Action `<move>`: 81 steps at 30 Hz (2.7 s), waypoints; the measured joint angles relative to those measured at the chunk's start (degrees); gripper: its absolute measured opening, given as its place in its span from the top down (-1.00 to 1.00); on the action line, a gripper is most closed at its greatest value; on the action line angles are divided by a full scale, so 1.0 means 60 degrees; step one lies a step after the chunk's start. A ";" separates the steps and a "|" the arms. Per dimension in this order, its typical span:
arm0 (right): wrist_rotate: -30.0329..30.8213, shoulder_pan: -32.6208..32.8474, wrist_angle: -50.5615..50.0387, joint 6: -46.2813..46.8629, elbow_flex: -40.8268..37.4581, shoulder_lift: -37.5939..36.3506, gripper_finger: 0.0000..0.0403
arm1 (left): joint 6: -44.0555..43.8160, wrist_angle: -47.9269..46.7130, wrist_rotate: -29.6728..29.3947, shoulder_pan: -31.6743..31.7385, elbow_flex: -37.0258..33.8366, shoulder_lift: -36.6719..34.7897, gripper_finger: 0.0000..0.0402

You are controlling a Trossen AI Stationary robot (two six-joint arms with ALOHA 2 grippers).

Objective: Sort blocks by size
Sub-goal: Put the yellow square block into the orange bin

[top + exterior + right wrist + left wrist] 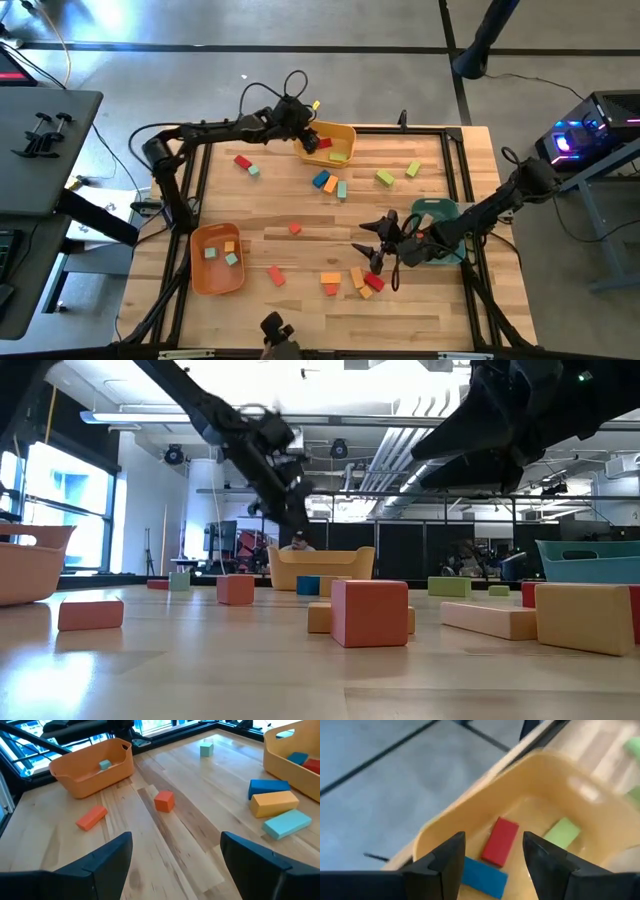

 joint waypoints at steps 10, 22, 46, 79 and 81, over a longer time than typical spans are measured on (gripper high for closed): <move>0.0382 0.0375 -0.0056 0.0328 0.0000 0.0000 -0.48 | 0.0697 -0.0251 -0.0411 -0.2059 -0.0492 -0.2188 0.08; 0.1279 0.0880 -0.0058 0.0335 0.0000 0.0007 -0.48 | -0.1117 0.4976 -0.0706 -0.5498 -0.4216 -0.3409 0.07; 0.1523 0.0855 0.0093 -0.0124 -0.0004 0.0007 -0.48 | -0.1486 0.6777 -0.3069 -0.8923 -0.5804 -0.5334 0.07; -0.1293 0.4099 -0.7313 0.5492 0.2472 0.0022 -0.48 | -0.0477 0.5872 -0.5549 -1.1207 -0.5800 -0.5491 0.07; -0.1228 0.4288 -0.7297 0.6015 0.2325 0.0093 -0.48 | -0.0510 0.5927 -0.5569 -1.1207 -0.5796 -0.5369 0.07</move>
